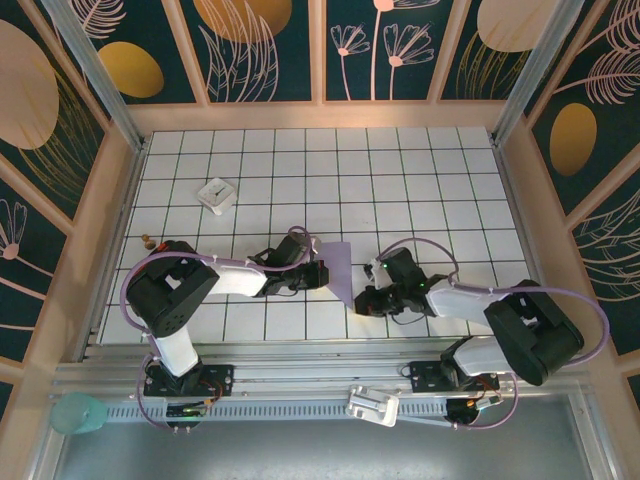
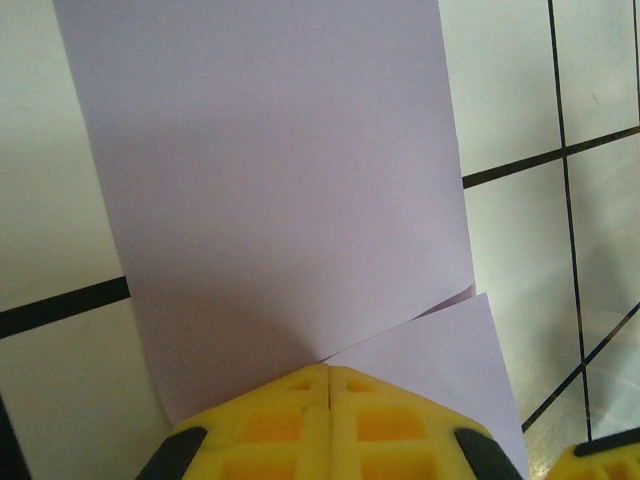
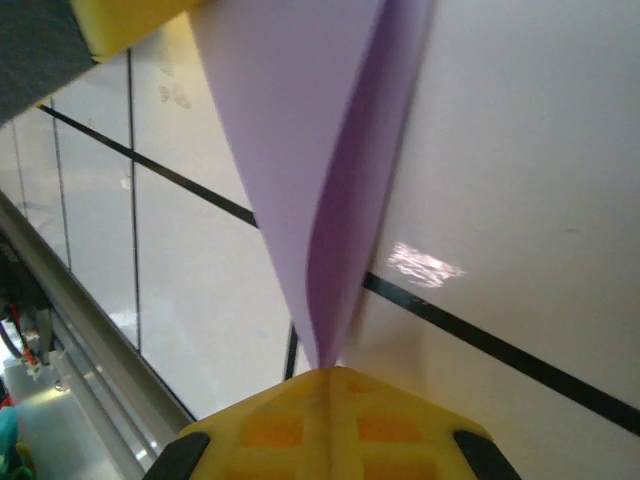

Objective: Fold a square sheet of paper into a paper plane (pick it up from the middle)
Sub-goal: Third fold the triangle at the center of the table.

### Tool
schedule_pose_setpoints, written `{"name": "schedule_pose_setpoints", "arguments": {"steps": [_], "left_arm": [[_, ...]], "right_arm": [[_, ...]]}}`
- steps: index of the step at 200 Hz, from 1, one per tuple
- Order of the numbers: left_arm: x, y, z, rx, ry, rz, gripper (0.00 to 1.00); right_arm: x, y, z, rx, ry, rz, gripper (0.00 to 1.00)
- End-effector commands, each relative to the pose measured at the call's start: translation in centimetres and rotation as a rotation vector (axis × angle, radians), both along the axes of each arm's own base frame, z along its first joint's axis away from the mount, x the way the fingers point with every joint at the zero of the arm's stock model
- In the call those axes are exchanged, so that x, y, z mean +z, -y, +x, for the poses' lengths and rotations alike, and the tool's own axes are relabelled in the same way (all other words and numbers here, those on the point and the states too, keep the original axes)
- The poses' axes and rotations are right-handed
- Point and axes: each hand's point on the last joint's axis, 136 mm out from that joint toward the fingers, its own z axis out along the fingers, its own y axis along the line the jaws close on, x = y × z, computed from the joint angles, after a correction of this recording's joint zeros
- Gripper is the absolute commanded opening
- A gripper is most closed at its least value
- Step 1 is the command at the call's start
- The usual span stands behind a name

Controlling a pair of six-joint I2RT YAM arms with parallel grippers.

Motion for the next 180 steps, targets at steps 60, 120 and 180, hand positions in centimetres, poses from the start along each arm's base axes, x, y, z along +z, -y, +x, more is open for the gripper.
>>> {"name": "schedule_pose_setpoints", "arguments": {"steps": [60,120,180], "left_arm": [[-4.5,-3.2,-1.6,0.019,-0.095,0.173,0.0],[-4.3,-2.9,-1.3,0.014,-0.09,0.171,0.0],[-4.4,-3.2,-1.3,0.012,-0.085,0.186,0.0]], "right_arm": [[3.9,-4.8,4.6,0.04,0.072,0.108,0.0],[-0.5,-4.8,3.8,0.061,-0.003,0.034,0.0],[-4.3,-0.5,-0.5,0.014,-0.124,-0.092,0.0]]}}
